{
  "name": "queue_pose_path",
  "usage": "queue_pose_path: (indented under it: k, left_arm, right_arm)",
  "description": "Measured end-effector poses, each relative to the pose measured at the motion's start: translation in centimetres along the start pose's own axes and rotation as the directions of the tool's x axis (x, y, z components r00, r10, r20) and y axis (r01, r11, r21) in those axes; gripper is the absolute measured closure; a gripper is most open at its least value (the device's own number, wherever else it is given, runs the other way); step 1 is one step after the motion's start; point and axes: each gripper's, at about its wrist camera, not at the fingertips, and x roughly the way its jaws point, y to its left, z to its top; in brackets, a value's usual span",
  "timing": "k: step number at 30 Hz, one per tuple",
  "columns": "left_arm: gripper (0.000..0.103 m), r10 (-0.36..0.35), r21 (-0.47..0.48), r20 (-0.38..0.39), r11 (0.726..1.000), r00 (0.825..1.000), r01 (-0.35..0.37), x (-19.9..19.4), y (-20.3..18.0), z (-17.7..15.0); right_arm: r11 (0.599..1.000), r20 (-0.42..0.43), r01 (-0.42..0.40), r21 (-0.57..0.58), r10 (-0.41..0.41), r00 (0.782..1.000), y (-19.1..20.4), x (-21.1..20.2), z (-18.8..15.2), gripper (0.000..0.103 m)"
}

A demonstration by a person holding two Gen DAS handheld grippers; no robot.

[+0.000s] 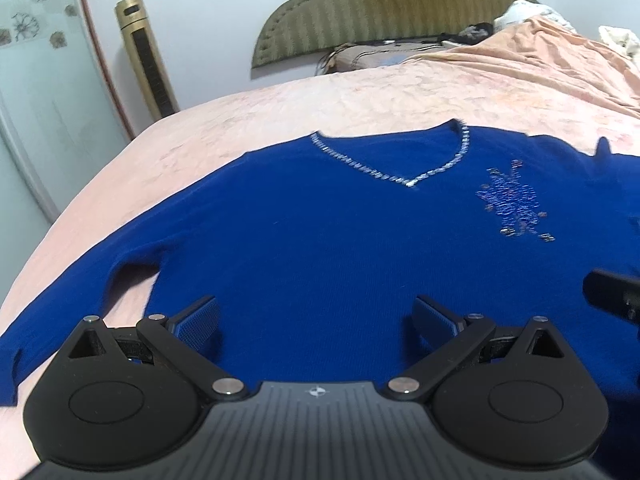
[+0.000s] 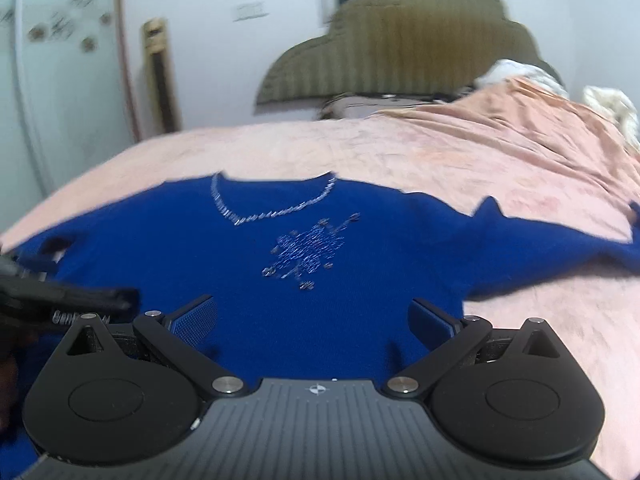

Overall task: Fold small clothes
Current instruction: 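Grasp the sweater sleeve nearest the right tool with the right gripper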

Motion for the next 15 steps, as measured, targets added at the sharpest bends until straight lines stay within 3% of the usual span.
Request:
queue_pose_path:
  k: [2,5,9,12,15]
  left_arm:
    - [0.0,-0.016,0.023,0.011,1.0,1.0,0.016,0.0,-0.5,0.0]
    - [0.0,-0.028,0.068,0.031,0.997,0.999,0.026,-0.1,-1.5,0.0]
    - [0.0,-0.038,0.119,0.039,0.992,0.999,0.033,0.0,-2.6,-0.1]
    - [0.0,-0.05,0.139,0.035,0.989,0.998,0.044,0.2,-3.0,0.0]
    - [0.0,-0.05,0.155,0.026,0.987,0.998,0.045,0.5,-3.4,0.1]
  right_arm:
    - [1.0,-0.003,0.012,-0.015,-0.012,1.0,-1.0,-0.1,0.6,0.002]
    - [0.992,0.034,0.103,0.066,-0.106,0.994,-5.6,-0.6,2.1,0.001]
    - [0.933,0.062,0.266,0.242,-0.288,0.955,-15.9,-1.0,4.2,0.001]
    - [0.815,0.014,0.408,0.411,-0.453,0.891,-24.6,-1.2,5.1,0.001]
    - [0.669,-0.018,0.423,0.61,-0.522,0.853,-33.4,-1.4,4.9,0.008]
